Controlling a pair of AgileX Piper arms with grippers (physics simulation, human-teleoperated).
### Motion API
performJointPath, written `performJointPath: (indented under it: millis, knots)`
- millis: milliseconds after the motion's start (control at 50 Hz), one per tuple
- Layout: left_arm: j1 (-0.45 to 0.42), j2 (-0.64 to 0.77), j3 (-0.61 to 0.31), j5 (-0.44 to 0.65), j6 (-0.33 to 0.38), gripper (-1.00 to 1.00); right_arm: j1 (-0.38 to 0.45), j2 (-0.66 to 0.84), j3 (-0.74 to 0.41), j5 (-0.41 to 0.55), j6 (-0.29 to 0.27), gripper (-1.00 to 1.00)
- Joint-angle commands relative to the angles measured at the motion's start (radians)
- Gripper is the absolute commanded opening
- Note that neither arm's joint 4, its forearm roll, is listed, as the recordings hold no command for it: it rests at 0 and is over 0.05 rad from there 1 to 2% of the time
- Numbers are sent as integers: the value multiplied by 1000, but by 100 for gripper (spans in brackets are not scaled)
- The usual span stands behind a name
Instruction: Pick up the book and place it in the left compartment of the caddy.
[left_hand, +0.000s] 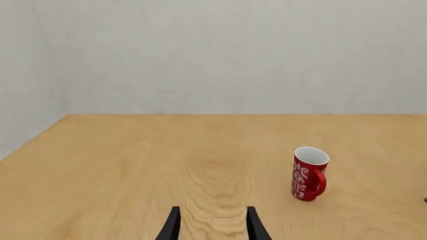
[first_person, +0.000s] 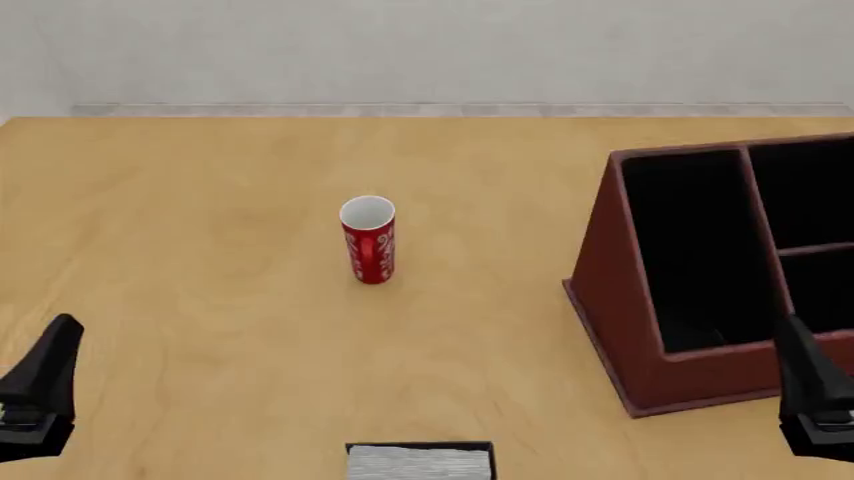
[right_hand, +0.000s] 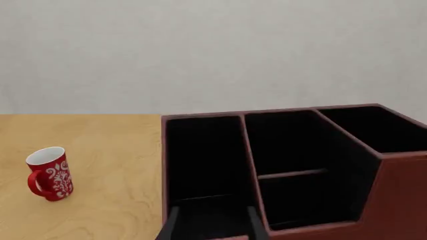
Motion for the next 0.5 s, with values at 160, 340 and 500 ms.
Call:
performJointPath:
  millis: [160, 340, 500]
  knots:
    - [0, 1, -2, 2, 0, 100, 0, 0, -1, 1, 0, 100]
    - [0, 0, -3, 1, 3, 100, 7, -3, -29, -15, 20, 100]
    - [0, 0, -5, 1, 3, 100, 139, 25, -239, 129, -25, 100]
